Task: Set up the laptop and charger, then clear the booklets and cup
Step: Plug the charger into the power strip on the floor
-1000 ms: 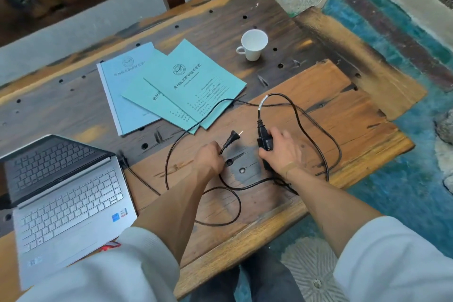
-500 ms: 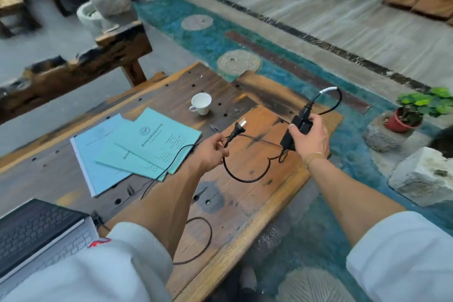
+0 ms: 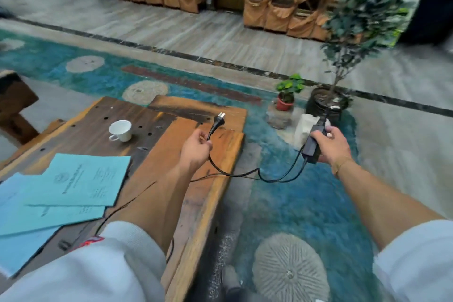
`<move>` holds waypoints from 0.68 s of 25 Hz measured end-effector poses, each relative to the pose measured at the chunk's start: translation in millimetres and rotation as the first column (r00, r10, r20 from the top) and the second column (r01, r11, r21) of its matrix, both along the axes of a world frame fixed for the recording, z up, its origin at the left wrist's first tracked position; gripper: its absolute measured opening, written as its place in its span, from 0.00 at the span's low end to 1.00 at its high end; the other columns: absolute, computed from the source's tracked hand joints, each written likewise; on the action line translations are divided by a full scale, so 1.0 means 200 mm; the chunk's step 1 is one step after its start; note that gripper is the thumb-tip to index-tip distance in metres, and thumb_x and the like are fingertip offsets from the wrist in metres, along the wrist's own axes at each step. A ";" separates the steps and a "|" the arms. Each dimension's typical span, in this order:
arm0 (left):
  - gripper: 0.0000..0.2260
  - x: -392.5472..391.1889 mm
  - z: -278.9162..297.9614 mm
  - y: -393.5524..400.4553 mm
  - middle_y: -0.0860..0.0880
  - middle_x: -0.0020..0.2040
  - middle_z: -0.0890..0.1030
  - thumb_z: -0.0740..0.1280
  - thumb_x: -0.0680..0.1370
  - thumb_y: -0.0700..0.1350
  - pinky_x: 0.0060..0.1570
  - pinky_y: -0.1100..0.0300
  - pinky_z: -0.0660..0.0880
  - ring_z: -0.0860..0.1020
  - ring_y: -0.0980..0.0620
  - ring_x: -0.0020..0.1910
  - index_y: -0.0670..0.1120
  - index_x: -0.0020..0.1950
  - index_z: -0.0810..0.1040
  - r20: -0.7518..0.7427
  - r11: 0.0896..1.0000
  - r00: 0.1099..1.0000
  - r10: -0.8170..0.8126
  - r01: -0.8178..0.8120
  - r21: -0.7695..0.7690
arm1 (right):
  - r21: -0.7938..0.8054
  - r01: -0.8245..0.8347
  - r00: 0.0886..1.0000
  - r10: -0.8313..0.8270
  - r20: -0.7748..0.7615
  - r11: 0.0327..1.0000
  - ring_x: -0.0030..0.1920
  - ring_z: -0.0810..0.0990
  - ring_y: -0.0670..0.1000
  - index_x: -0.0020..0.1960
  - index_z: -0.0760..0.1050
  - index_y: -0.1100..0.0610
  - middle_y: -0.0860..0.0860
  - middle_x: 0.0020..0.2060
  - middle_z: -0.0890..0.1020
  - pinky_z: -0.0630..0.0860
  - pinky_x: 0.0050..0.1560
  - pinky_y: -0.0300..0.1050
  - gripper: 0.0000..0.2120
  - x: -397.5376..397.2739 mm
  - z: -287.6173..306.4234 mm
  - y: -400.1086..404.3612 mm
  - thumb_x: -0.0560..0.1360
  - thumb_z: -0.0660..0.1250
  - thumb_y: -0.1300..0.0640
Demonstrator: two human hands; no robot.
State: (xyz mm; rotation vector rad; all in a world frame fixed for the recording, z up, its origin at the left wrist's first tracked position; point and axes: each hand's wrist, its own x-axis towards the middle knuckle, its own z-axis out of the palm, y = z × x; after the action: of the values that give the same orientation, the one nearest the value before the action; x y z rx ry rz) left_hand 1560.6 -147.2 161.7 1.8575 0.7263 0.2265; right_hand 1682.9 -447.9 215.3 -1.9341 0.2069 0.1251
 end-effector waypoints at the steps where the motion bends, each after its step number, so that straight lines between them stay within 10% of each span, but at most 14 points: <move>1: 0.07 -0.01 0.00 -0.06 0.47 0.41 0.79 0.64 0.74 0.41 0.47 0.41 0.81 0.78 0.44 0.41 0.52 0.41 0.70 0.002 1.000 1.000 -0.013 0.013 -0.001 | 0.007 0.033 0.999 -0.033 -0.028 0.999 0.50 0.78 0.56 0.59 0.70 0.52 0.52 0.51 0.76 0.80 0.53 0.58 0.13 -0.06 0.00 -0.10 0.76 0.68 0.54; 11: 0.11 -0.05 0.00 -0.79 0.45 0.36 0.71 0.65 0.76 0.32 0.34 0.58 0.69 0.68 0.50 0.35 0.47 0.41 0.70 0.023 0.835 0.879 -0.477 0.461 -0.302 | 0.085 0.336 0.940 -0.329 -0.085 0.938 0.51 0.84 0.60 0.56 0.68 0.52 0.59 0.55 0.82 0.81 0.49 0.63 0.13 -0.56 0.07 -0.83 0.75 0.69 0.55; 17: 0.10 -0.11 -0.07 -1.04 0.48 0.39 0.75 0.74 0.73 0.36 0.41 0.59 0.72 0.75 0.53 0.36 0.47 0.39 0.74 -0.185 0.568 0.538 -0.822 0.794 -0.216 | 0.167 0.355 0.935 -0.350 -0.062 0.920 0.41 0.84 0.57 0.62 0.68 0.54 0.54 0.45 0.82 0.82 0.35 0.50 0.17 -0.60 0.18 -0.98 0.76 0.68 0.54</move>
State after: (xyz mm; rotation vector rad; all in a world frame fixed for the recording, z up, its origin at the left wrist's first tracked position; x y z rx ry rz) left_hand 1537.6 -355.1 146.7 1.9420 -0.0389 -0.6853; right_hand 1563.6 -643.4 250.5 -1.6904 0.5441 -0.0654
